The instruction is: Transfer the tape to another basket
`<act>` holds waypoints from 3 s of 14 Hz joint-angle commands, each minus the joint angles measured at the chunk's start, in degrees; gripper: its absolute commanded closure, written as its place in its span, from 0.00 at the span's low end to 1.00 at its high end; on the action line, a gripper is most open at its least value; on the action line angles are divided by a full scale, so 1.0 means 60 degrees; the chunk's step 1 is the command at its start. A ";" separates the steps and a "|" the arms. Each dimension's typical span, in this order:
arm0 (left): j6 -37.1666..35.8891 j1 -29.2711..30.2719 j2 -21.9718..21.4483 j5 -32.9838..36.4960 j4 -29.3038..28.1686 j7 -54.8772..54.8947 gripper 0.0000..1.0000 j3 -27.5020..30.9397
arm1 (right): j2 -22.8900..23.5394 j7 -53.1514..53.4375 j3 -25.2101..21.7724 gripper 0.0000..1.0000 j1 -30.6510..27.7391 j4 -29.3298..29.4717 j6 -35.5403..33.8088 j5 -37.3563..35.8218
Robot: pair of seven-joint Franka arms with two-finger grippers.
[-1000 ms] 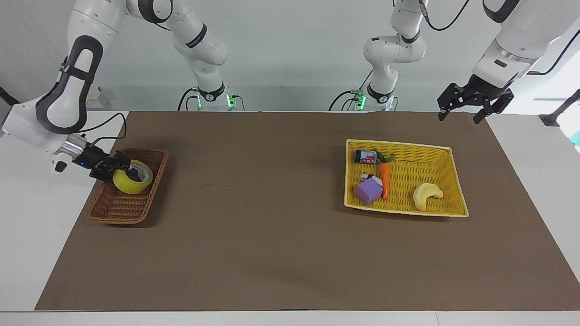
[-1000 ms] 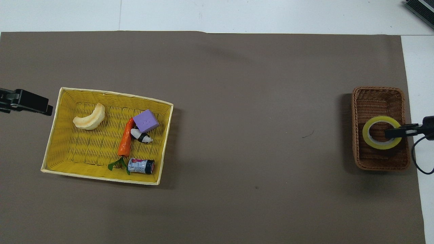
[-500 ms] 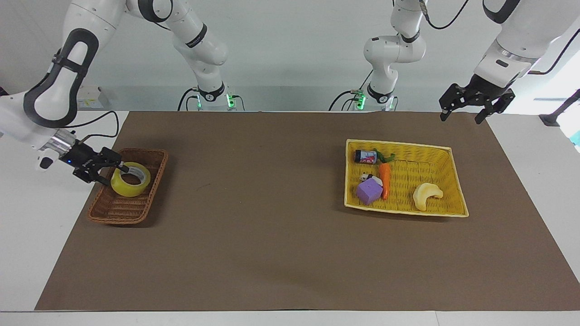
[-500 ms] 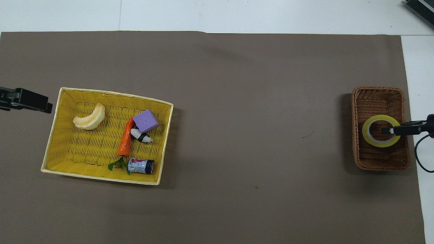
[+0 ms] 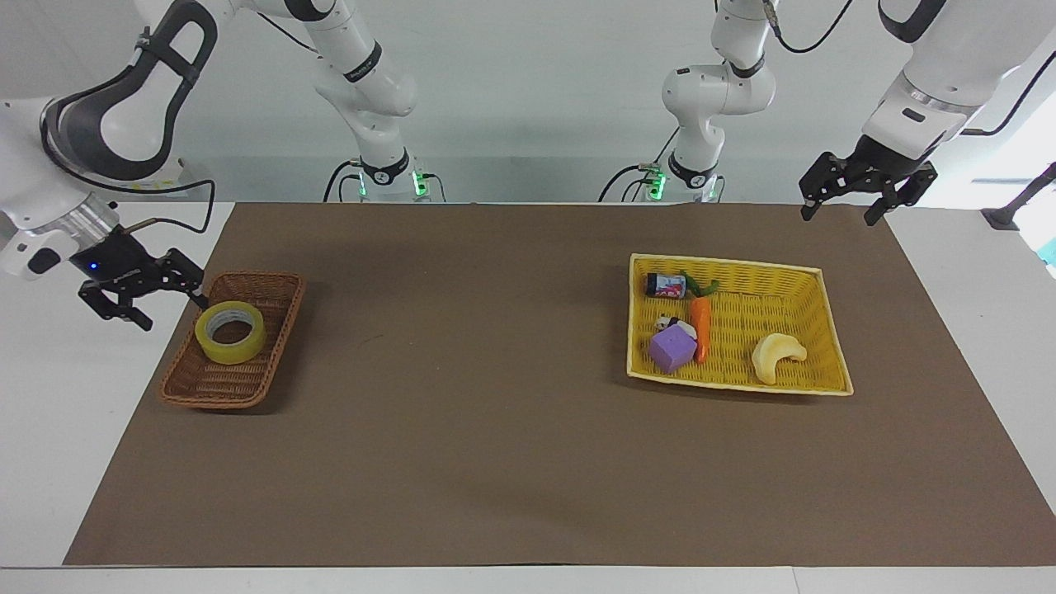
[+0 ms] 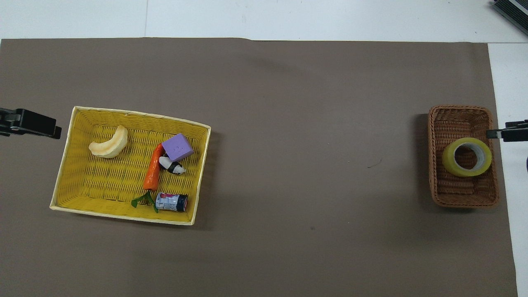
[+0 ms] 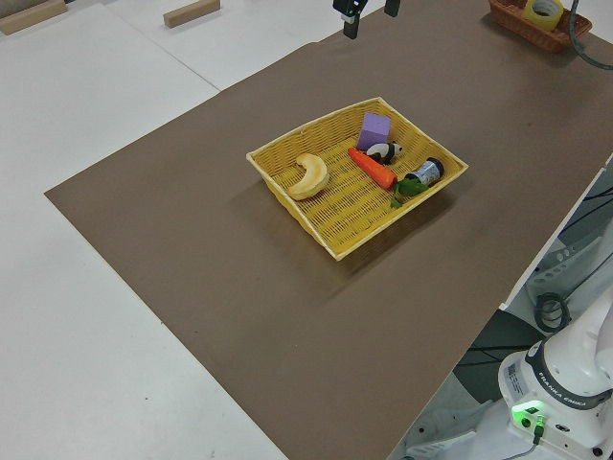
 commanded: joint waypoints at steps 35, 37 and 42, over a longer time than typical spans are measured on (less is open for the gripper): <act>0.0247 0.0122 -0.0283 0.0193 -0.0376 0.0118 0.00 -0.0085 | -0.3108 0.8086 -0.0197 0.00 0.3623 0.0315 -0.3638 -0.2311; 0.0247 0.0122 -0.0283 0.0193 -0.0376 0.0118 0.00 -0.0085 | -0.3122 0.8085 -0.0197 0.00 0.3608 0.0286 -0.3667 -0.2355; 0.0247 0.0122 -0.0283 0.0193 -0.0376 0.0118 0.00 -0.0085 | -0.3166 0.7794 -0.0197 0.00 0.3593 0.0053 -0.3638 -0.2546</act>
